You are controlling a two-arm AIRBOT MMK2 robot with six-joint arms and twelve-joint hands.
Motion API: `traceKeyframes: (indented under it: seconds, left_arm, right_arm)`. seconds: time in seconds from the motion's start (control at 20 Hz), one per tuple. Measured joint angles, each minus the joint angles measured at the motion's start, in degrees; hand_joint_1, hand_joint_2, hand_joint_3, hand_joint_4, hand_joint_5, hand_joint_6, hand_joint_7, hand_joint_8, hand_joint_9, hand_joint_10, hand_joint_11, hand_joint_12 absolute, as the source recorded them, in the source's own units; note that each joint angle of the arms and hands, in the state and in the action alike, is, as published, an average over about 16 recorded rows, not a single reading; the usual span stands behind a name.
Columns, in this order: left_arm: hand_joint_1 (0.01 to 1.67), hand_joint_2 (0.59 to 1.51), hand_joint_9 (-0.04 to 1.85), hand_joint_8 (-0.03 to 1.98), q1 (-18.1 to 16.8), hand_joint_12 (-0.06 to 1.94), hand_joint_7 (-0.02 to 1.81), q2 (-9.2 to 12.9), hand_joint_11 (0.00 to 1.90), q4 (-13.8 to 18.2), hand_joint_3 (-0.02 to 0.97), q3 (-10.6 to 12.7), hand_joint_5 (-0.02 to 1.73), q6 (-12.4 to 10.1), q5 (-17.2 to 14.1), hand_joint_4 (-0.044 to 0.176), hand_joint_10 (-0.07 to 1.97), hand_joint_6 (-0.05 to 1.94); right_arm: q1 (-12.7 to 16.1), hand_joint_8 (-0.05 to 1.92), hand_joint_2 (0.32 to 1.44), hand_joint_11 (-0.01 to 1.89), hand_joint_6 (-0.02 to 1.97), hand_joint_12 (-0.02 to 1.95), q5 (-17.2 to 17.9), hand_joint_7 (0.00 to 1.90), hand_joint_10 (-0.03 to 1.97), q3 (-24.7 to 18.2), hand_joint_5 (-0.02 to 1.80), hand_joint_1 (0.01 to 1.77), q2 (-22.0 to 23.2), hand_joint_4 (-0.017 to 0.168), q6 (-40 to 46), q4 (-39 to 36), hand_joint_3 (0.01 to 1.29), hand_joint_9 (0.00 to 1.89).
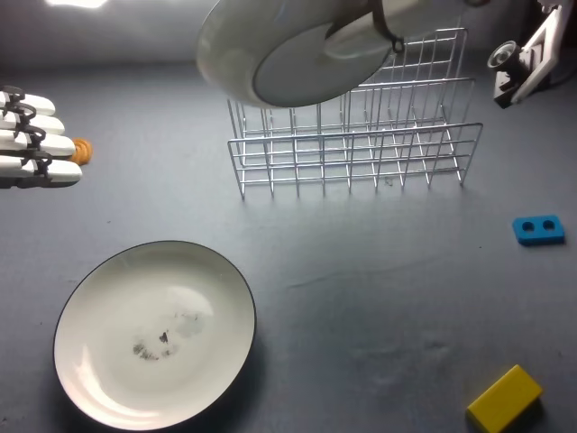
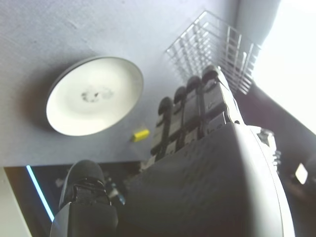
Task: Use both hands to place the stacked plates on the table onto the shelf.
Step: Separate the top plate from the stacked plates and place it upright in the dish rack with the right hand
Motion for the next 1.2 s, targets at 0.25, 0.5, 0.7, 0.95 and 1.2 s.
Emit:
traceKeyframes:
  seconds: [0.25,0.5,0.7,0.95,1.2]
  left_arm:
    - [0.02,1.17,0.02,0.01,-0.5,0.0,0.02,-0.08,0.02,1.14,0.008,-0.76,0.05,0.15,-1.38,0.005,0.01,0.02]
    - [0.02,1.177,0.02,0.01,-0.94,0.0,0.03,-0.41,0.02,2.59,0.008,-1.43,0.05,0.29,-4.61,0.005,0.01,0.02]
    - [0.02,1.178,0.02,0.01,-1.29,0.0,0.03,-0.68,0.02,3.87,0.009,-2.07,0.06,0.58,-8.2,0.005,0.01,0.02]
    - [0.02,1.175,0.02,0.01,-1.52,0.0,0.03,-1.01,0.02,5.74,0.009,-2.65,0.06,0.97,-12.9,0.005,0.01,0.02]
    - [0.02,1.175,0.02,0.01,-1.58,0.0,0.03,-1.09,0.02,7.04,0.008,-3.46,0.06,1.35,-15.59,0.005,0.01,0.02]
  right_arm:
    - [0.15,0.92,1.02,0.69,1.08,1.22,-1.97,1.02,0.02,2.49,0.9,1.21,-1.08,0.018,1.81,0.88,0.01,1.19]
    - [0.26,0.93,1.03,0.68,1.09,1.24,-3.77,1.01,0.02,4.94,0.89,1.21,-2.39,0.015,2.35,2.08,0.01,1.18]
    - [0.25,0.93,1.05,0.68,1.09,1.25,-5.64,1.0,0.02,6.71,0.89,1.21,-3.66,0.013,2.42,3.1,0.01,1.18]
    - [-0.14,0.94,1.05,0.67,1.09,1.26,-8.57,1.0,0.02,9.02,0.89,1.21,-5.33,0.012,2.49,4.85,0.01,1.17]
    - [-0.9,0.95,1.05,0.66,1.09,1.27,-11.25,0.99,0.02,11.21,0.88,1.2,-6.87,0.012,2.49,6.32,0.01,1.16]
